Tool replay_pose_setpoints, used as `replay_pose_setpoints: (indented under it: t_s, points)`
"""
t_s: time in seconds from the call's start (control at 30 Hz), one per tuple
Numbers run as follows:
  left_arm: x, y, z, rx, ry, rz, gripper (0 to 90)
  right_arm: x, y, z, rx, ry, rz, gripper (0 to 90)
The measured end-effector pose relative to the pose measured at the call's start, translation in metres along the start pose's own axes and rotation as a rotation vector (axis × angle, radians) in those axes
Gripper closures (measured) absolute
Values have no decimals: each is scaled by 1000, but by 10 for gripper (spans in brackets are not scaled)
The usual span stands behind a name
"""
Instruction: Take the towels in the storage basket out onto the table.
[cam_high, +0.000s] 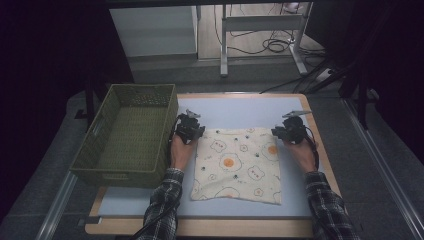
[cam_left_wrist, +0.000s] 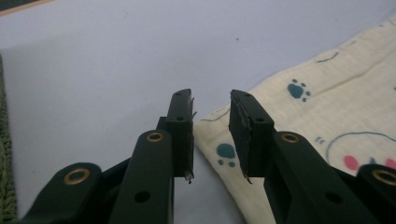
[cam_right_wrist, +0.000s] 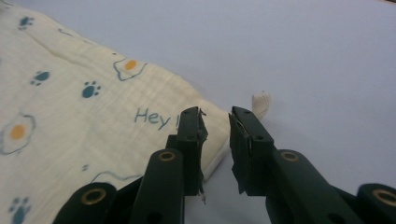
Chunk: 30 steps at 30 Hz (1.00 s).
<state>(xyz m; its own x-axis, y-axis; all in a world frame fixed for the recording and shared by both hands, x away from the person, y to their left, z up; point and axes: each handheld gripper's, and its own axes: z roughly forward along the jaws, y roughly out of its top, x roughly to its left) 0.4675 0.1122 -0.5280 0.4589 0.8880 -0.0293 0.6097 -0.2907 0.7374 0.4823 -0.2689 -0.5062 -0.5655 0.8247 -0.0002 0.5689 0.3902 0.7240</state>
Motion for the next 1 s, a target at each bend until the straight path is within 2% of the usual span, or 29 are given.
replay_pose_setpoints:
  t_s: [0.1, 0.2, 0.3, 0.33, 0.37, 0.4, 0.47, 0.5, 0.57, 0.6, 0.67, 0.73, 0.77, 0.8, 0.87, 0.9, 0.93, 0.97, 1.0]
  points:
    - [2, -1, 3, 2, 4, -17, 669, 0, 2, 9, 9, -9, 3, 714]
    - [3, -2, 6, 4, 12, -20, 626, 1, 3, 13, 11, -24, -4, 697]
    - [3, -4, 11, 20, 27, -14, 609, 2, 3, 19, 36, -50, -15, 682]
    - [5, -6, 12, 8, -3, -37, 633, 3, 3, 19, 37, -53, -14, 688]
    - [5, -7, 12, 3, -19, -41, 674, 4, 2, 19, 38, -57, -16, 704]
    - [4, -7, 12, 0, -24, -43, 710, 6, 2, 19, 35, -63, -15, 726]
    - [1, -7, 12, 3, -43, -33, 806, 8, 2, 18, 44, -63, -13, 827]
    - [0, -6, 12, 5, -42, -28, 852, 9, 3, 17, 51, -66, -22, 862]
    - [-4, -4, 11, 10, -18, 3, 876, 9, 4, 16, 57, -60, -28, 894]
    - [-5, -4, 10, -4, -1, 12, 881, 8, 5, 15, 50, -60, -22, 897]
    - [-3, -1, 8, -33, 10, -3, 884, 7, 7, 14, 40, -66, -21, 898]
    - [1, 6, 2, -70, 38, -11, 885, 4, 11, 11, 17, -88, -22, 899]
    - [2, 8, -2, -87, 39, -19, 885, 2, 14, 8, -4, -93, -15, 899]
    - [3, 11, -6, -101, 22, -40, 885, 0, 16, 5, -20, -91, -4, 899]
    - [2, 12, -9, -109, 22, -34, 885, -1, 18, 1, -42, -82, 7, 899]
    - [-4, 11, -13, -108, 28, -1, 884, -1, 18, -5, -55, -70, -3, 899]
    - [-6, 10, -14, -113, 27, 4, 883, 0, 18, -8, -56, -67, -11, 899]
    - [-6, 10, -14, -113, 27, 4, 883, 0, 18, -8, -56, -67, -11, 899]
    - [-10, 6, -20, -133, 17, -11, 882, 2, 16, -16, -74, -50, -8, 899]
